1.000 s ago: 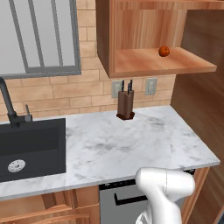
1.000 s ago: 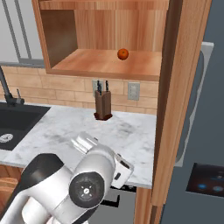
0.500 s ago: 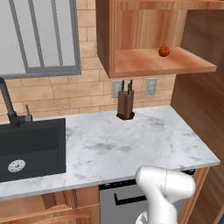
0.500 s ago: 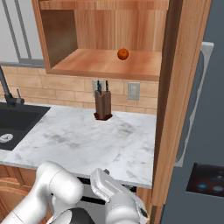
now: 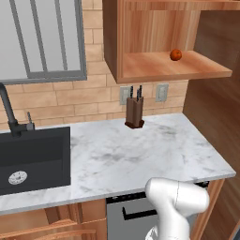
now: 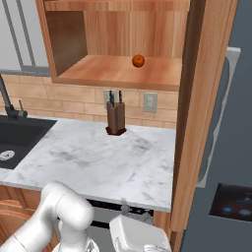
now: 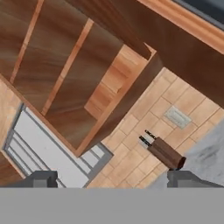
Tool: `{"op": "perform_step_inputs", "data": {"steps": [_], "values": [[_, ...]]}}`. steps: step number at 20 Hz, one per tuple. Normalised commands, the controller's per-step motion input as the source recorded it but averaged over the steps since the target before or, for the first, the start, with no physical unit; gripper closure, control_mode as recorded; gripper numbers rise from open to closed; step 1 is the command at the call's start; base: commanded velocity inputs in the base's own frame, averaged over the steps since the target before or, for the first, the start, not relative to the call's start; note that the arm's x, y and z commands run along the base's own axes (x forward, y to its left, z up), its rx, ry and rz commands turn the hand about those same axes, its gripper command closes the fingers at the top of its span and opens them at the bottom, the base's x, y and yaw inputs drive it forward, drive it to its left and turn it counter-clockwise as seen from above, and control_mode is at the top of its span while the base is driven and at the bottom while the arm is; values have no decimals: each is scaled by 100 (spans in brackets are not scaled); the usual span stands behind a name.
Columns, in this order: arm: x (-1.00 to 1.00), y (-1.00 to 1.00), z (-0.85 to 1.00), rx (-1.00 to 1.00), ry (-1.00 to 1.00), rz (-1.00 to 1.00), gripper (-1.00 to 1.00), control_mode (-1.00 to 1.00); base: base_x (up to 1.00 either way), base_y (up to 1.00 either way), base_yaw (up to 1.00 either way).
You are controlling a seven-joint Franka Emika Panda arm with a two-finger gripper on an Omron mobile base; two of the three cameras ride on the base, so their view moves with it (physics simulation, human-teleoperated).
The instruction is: Pick the apple from the counter and place it in the cabinet. Then close the cabinet.
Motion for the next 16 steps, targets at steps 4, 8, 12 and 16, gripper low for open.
{"op": "perform_step_inputs", "data": {"steps": [4, 8, 12, 16], "values": [[-29, -48, 77, 20, -18, 11, -100, -100, 0, 0, 0], [0, -56, 81, 18, -19, 13, -100, -100, 0, 0, 0], [0, -36, 73, 15, -19, 14, -100, -100, 0, 0, 0], [0, -28, 45, 12, -20, 16, -100, -100, 0, 0, 0]]}}
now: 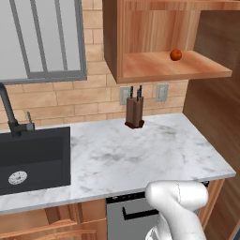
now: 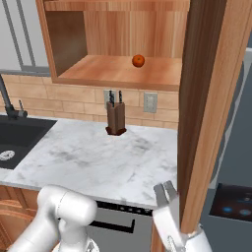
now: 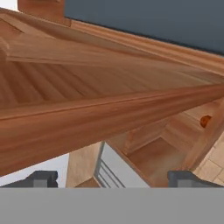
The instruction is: Pick the apple from the counter and place it in the cabinet. Then close the cabinet.
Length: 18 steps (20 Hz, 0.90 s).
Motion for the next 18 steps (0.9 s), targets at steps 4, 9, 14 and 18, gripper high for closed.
{"op": "perform_step_inputs", "data": {"steps": [4, 9, 14, 18], "values": [[2, -27, 11, 13, -21, 18, -100, -100, 0, 0, 0], [34, -40, -10, 21, -3, 19, -100, -100, 0, 0, 0], [100, -34, -100, 26, 25, 10, -100, -100, 0, 0, 0], [64, -58, -61, 30, 7, 4, -100, -100, 0, 0, 0]]}}
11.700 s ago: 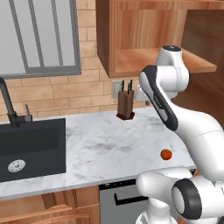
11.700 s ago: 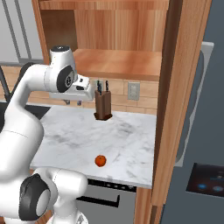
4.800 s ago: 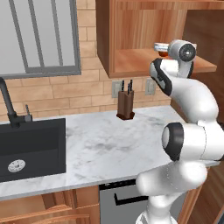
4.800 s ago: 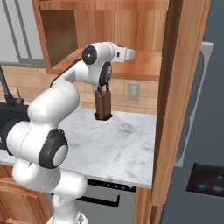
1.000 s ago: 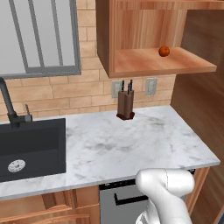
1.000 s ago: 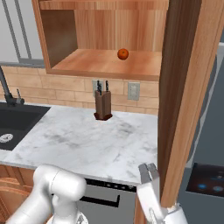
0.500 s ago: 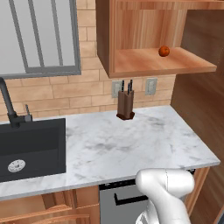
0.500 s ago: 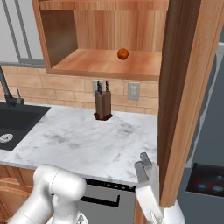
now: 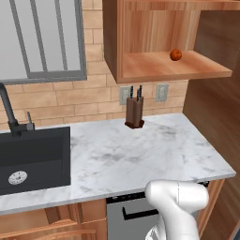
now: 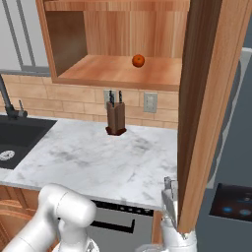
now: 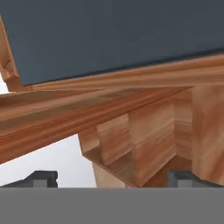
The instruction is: Pick the apple from the counter and place it in the cabinet. Then close the cabinet.
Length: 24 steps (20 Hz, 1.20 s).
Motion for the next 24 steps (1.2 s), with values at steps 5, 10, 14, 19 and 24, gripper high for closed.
{"op": "perform_step_inputs", "data": {"steps": [5, 10, 14, 19, 24], "values": [[53, -94, -5, 40, 18, 10, -100, -100, 0, 0, 0], [-6, -83, 16, 27, -1, 12, -100, -100, 0, 0, 0], [-86, -16, 34, 4, -29, 12, -100, -100, 0, 0, 0], [-100, 28, 77, -3, -51, 5, -100, -100, 0, 0, 0], [-61, 46, 100, -2, -42, 0, -100, -100, 0, 0, 0]]}}
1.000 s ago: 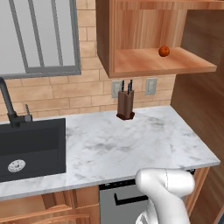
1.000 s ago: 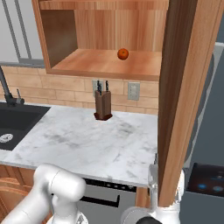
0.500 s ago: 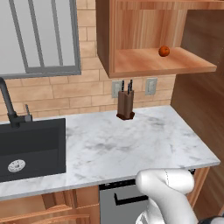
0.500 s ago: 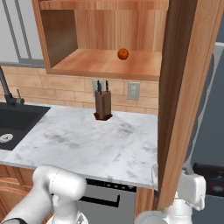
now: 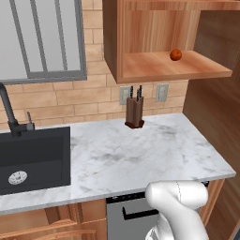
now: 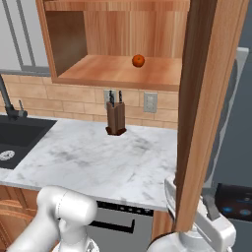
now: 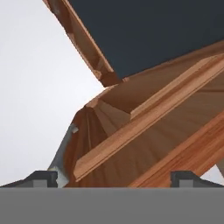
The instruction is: Pick the apple from the counter and place it in the cabinet. Then close the cabinet.
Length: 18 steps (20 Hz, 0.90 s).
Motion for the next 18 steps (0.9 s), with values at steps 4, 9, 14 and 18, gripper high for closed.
{"op": "perform_step_inputs", "data": {"steps": [4, 9, 14, 18], "values": [[-14, 89, 82, -12, -32, 0, -100, -100, 0, 0, 0], [-21, 100, 19, -26, -27, -2, -100, -100, 0, 0, 0], [2, 100, 40, -21, -12, -17, -100, -100, 0, 0, 0], [37, 100, 45, -9, 10, -33, -100, -100, 0, 0, 0]]}}
